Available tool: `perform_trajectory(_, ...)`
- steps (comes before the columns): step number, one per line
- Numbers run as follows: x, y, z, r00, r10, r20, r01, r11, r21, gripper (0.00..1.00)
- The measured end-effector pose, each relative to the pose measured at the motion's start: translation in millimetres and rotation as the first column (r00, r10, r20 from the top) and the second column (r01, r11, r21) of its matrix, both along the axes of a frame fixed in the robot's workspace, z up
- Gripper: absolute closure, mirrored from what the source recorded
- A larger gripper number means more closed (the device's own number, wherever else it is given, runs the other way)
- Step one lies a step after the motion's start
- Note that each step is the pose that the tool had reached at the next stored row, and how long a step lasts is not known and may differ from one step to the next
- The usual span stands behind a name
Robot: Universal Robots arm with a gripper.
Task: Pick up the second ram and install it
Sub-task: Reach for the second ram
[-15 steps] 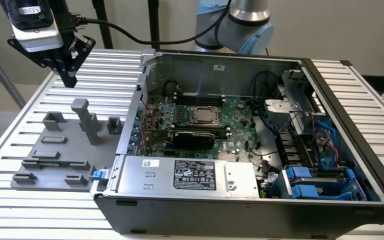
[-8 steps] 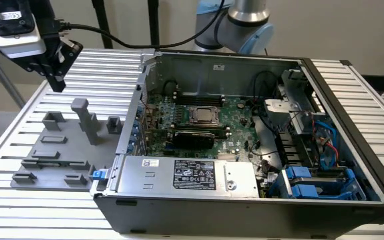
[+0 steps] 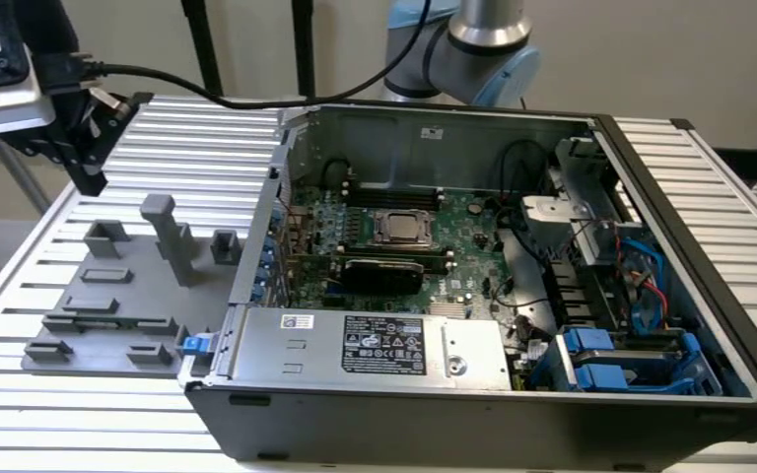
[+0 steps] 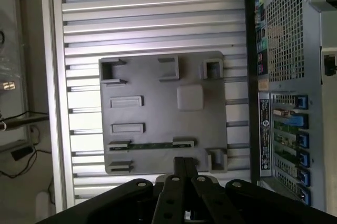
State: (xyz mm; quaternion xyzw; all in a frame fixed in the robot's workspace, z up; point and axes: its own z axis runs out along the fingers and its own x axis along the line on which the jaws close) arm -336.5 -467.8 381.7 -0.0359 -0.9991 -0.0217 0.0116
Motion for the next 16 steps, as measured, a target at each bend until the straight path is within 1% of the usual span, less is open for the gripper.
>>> perform_trajectory(5,-10.6,-9.6,-3.0,1.0000,0.000,-0.0050,0.000,1.0000,-0.0001,0.89)
perform_trajectory(7,-17.7,-11.7,-5.2,1.0000,0.000,-0.0067,0.000,1.0000,-0.0001,0.89)
perform_trajectory(9,-25.4,-12.1,-7.4,1.0000,0.000,-0.0074,0.000,1.0000,-0.0006,0.89)
perform_trajectory(12,-34.5,-12.1,-9.4,1.0000,0.003,-0.0083,-0.003,1.0000,-0.0054,0.89)
perform_trajectory(14,-39.0,-12.1,-10.4,0.9999,0.006,-0.0090,-0.006,0.9999,-0.0103,0.89)
perform_trajectory(16,-40.7,-12.1,-11.3,0.9999,0.008,-0.0101,-0.008,0.9998,-0.0170,0.89)
